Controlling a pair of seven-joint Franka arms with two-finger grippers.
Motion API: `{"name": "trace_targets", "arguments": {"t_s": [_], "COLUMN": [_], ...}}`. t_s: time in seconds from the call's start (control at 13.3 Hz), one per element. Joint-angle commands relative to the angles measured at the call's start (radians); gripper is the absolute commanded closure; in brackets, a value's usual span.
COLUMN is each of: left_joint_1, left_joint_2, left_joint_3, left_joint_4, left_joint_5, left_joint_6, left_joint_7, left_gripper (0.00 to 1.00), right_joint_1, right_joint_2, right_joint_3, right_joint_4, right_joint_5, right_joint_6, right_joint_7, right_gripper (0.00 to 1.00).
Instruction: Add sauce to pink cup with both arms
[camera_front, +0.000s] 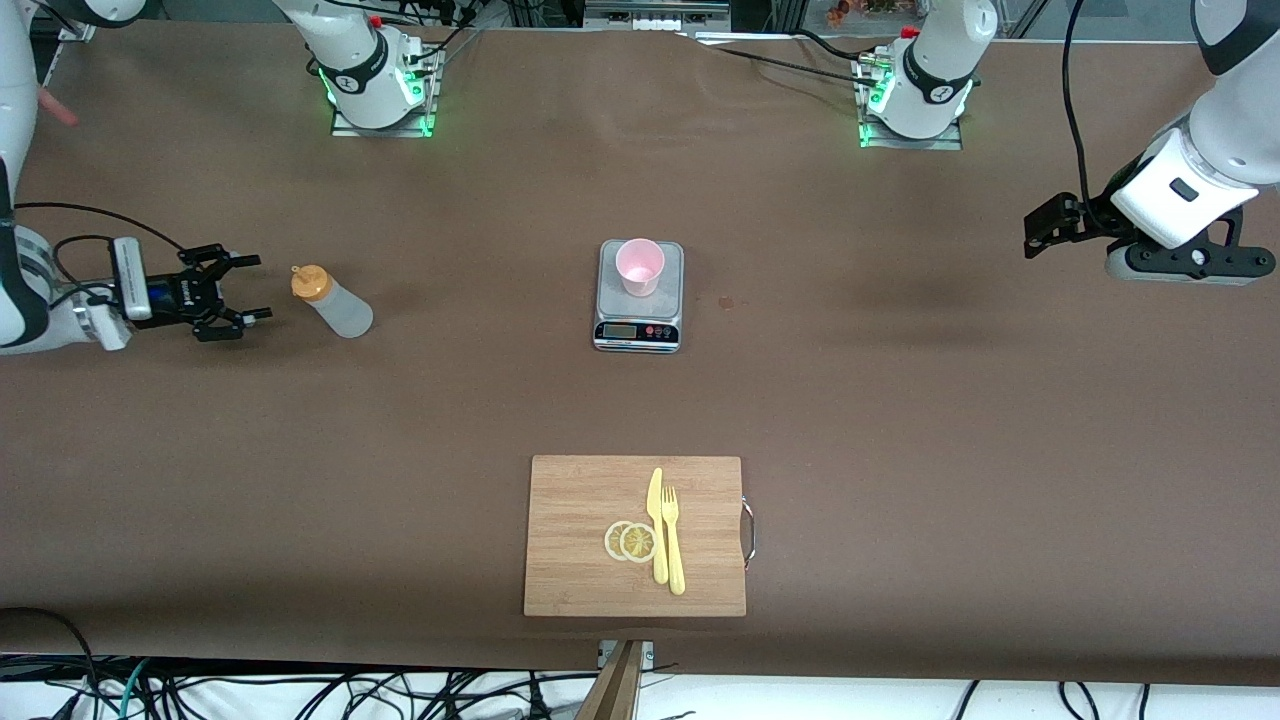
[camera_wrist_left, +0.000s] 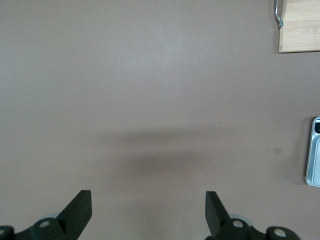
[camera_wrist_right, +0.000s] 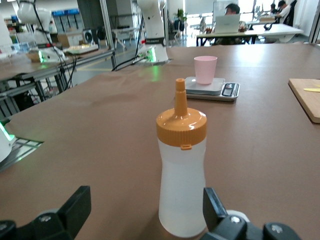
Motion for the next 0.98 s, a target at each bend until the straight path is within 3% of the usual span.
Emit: {"name": "trace_targets", "arguments": {"t_s": [0.0,0.45,0.9], "left_joint_1": [0.005,0.005,0.005], "left_joint_2": [0.013,0.013,0.013], "left_joint_3": [-0.006,-0.004,-0.006], "left_joint_4": [0.03,0.03,0.03], "left_joint_5": [0.019,0.019,0.019], "left_joint_6": [-0.021,-0.021,-0.021], "left_joint_7": [0.015,0.015,0.015], "left_gripper": [0.0,0.0,0.0], "right_joint_1": [0.0,0.009,0.057], "right_joint_2": [-0.103,-0.345,-0.525], "right_joint_3": [0.004,0.058,0.101], "right_joint_4": [0.023,0.002,-0.007], "right_joint_5": [-0.069,-0.177,-0.286], "right_joint_6": [-0.006,0.072,0.153], "right_joint_7": [0.08,0.305,0.581], "right_gripper": [0.01,0.01,0.01]}}
